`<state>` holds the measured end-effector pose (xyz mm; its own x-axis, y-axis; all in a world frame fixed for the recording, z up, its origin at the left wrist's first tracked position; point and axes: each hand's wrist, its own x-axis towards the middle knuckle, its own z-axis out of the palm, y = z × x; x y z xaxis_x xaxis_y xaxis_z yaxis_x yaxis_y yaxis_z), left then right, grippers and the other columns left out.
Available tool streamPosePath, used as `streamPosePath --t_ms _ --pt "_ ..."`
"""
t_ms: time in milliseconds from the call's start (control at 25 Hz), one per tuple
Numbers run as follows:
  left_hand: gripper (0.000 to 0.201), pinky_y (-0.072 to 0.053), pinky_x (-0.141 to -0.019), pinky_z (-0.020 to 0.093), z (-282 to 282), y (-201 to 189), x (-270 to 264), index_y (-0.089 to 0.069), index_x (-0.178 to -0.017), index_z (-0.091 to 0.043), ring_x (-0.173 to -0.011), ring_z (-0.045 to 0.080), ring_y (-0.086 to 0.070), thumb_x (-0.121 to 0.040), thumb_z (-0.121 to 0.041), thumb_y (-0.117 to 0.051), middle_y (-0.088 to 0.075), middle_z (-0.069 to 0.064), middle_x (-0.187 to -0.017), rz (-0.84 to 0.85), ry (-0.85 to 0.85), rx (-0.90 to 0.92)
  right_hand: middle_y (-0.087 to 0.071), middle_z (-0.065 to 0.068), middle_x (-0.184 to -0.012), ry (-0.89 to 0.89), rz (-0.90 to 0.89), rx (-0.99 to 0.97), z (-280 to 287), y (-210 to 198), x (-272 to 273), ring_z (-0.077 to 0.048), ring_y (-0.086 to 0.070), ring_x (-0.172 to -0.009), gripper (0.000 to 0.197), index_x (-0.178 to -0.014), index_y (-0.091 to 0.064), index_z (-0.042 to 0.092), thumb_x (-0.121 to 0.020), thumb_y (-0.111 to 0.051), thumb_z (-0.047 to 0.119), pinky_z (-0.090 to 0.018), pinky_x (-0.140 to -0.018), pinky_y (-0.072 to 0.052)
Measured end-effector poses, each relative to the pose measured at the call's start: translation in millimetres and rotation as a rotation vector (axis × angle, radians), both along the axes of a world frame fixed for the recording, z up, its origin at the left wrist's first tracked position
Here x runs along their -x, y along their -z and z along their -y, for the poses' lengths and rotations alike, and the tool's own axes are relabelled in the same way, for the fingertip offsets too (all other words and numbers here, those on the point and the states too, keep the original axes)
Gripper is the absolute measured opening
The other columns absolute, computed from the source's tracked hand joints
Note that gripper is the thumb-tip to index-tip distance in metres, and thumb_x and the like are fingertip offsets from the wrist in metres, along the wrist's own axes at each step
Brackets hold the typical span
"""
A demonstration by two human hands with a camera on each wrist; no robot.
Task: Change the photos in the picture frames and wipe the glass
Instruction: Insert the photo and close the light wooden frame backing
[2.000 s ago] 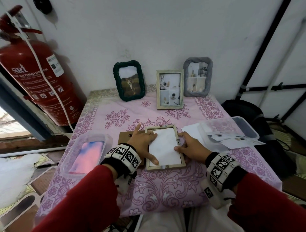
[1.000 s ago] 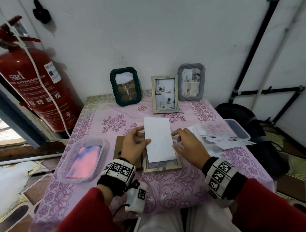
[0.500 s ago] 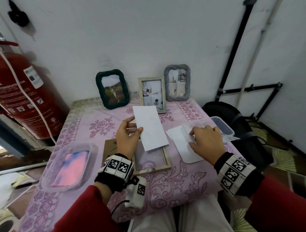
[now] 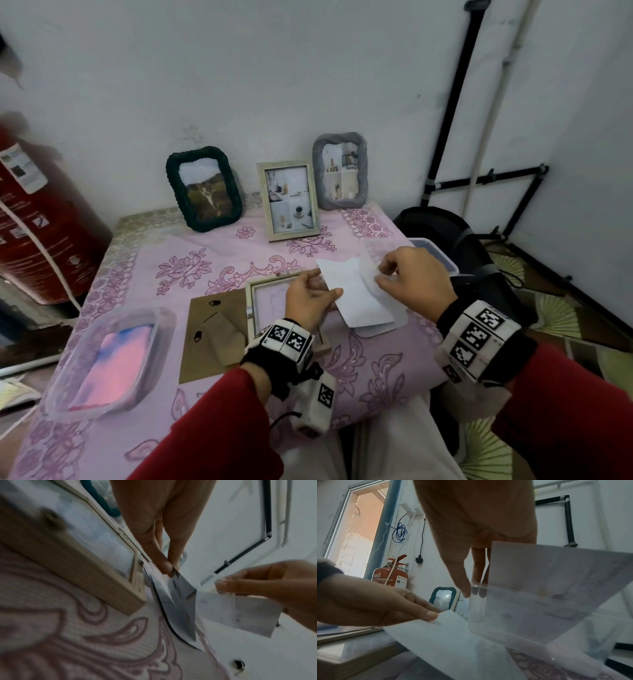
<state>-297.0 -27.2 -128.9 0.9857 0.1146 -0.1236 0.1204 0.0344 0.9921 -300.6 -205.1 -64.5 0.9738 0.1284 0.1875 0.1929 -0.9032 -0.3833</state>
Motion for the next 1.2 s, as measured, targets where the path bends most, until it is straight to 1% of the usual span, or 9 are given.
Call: streamPosePath --t_ms 80,120,240,360,480,680,840,1040,1200 --pt "0.06 -0.054 -0.078 0.049 14.5 5.5 -6.3 -0.039 -0.129 0.008 -0.047 0.002 -0.052 -0.075 0.014 -0.066 -0.042 0.003 -0.065 -0.054 0.021 0.026 -0.068 0.005 -0.094 -0.017 -0.012 0.008 0.6 1.8 -0.6 -0.017 -0.062 -0.091 0.015 -0.088 -0.07 0.02 -0.079 -0.065 0.029 -0.029 -0.075 -0.048" --pt "0.062 -0.054 -0.077 0.049 18.3 8.3 -8.7 -0.039 -0.129 0.008 -0.05 0.005 -0.052 -0.074 0.014 -0.067 -0.044 0.004 -0.066 -0.069 0.029 0.01 -0.068 0.005 -0.094 -0.025 -0.015 0.008 0.0 3.7 -0.7 -0.016 -0.062 -0.09 0.015 -0.088 -0.071 0.021 -0.078 -0.066 0.03 -0.029 -0.074 -0.046" --pt "0.059 -0.05 -0.062 0.026 21.7 17.0 -13.0 -0.044 -0.125 0.005 -0.048 0.001 -0.045 -0.074 0.005 -0.072 -0.045 0.0 -0.064 -0.067 0.06 -0.174 -0.067 0.005 -0.094 -0.041 -0.041 0.031 -2.0 10.9 0.4 -0.017 -0.061 -0.09 0.016 -0.087 -0.071 0.022 -0.076 -0.066 0.032 -0.028 -0.072 -0.042" --pt "0.055 -0.055 -0.073 0.034 16.8 19.7 -10.4 -0.049 -0.121 0.004 -0.052 0.003 -0.048 -0.073 -0.001 -0.074 -0.048 -0.002 -0.066 -0.052 0.087 -0.302 -0.066 0.004 -0.095 -0.056 -0.063 0.069 -5.3 17.9 2.2 -0.018 -0.06 -0.093 0.016 -0.087 -0.07 0.023 -0.077 -0.066 0.035 -0.03 -0.075 -0.042" --pt "0.048 -0.049 -0.068 0.021 12.2 14.7 -6.6 -0.053 -0.117 0.002 -0.063 0.01 -0.051 -0.073 0.001 -0.072 -0.053 0.004 -0.078 0.025 0.126 -0.435 -0.066 0.002 -0.099 -0.069 -0.085 0.107 -7.1 21.3 2.6 -0.02 -0.058 -0.097 0.019 -0.091 -0.068 0.023 -0.079 -0.065 0.037 -0.034 -0.083 -0.043" --pt "0.04 -0.038 -0.085 0.014 14.0 -2.9 3.0 -0.055 -0.117 -0.005 -0.095 0.014 -0.05 -0.079 -0.003 -0.064 -0.047 0.008 -0.106 0.28 0.114 -0.609 -0.063 0.004 -0.102 -0.152 -0.088 0.002 -1.8 8.1 2.3 -0.015 -0.056 -0.099 0.039 -0.105 -0.065 0.024 -0.075 -0.07 0.048 -0.035 -0.092 -0.041" --pt "0.039 -0.04 -0.09 0.025 26.9 -22.1 9.7 -0.058 -0.114 -0.016 -0.105 0.013 -0.047 -0.076 -0.008 -0.063 -0.049 -0.001 -0.108 0.457 0.205 -0.639 -0.056 0.011 -0.112 -0.216 -0.071 0.108 32.4 -12.4 2.2 -0.011 -0.045 -0.111 0.058 -0.117 -0.055 0.038 -0.066 -0.069 0.061 -0.031 -0.091 -0.03" --pt "0.04 -0.034 -0.101 0.031 38.7 -23.9 8.4 -0.06 -0.117 -0.021 -0.113 0.015 -0.047 -0.077 -0.019 -0.068 -0.055 -0.002 -0.118 0.493 0.488 -0.808 -0.041 0.01 -0.123 -0.183 -0.362 0.338 76.1 -14.1 6.2 -0.016 -0.034 -0.118 0.078 -0.129 -0.038 0.046 -0.06 -0.071 0.065 -0.042 -0.095 -0.031" --pt "0.043 -0.033 -0.105 0.037 50.9 -19.5 5.7 -0.06 -0.121 -0.02 -0.121 0.014 -0.05 -0.079 -0.024 -0.069 -0.059 -0.004 -0.125 0.52 0.53 -0.859 -0.044 0.011 -0.123 -0.236 -0.305 0.28 82.1 -9.0 11.0 -0.013 -0.037 -0.117 0.06 -0.127 -0.044 0.041 -0.073 -0.067 0.049 -0.041 -0.095 -0.033"
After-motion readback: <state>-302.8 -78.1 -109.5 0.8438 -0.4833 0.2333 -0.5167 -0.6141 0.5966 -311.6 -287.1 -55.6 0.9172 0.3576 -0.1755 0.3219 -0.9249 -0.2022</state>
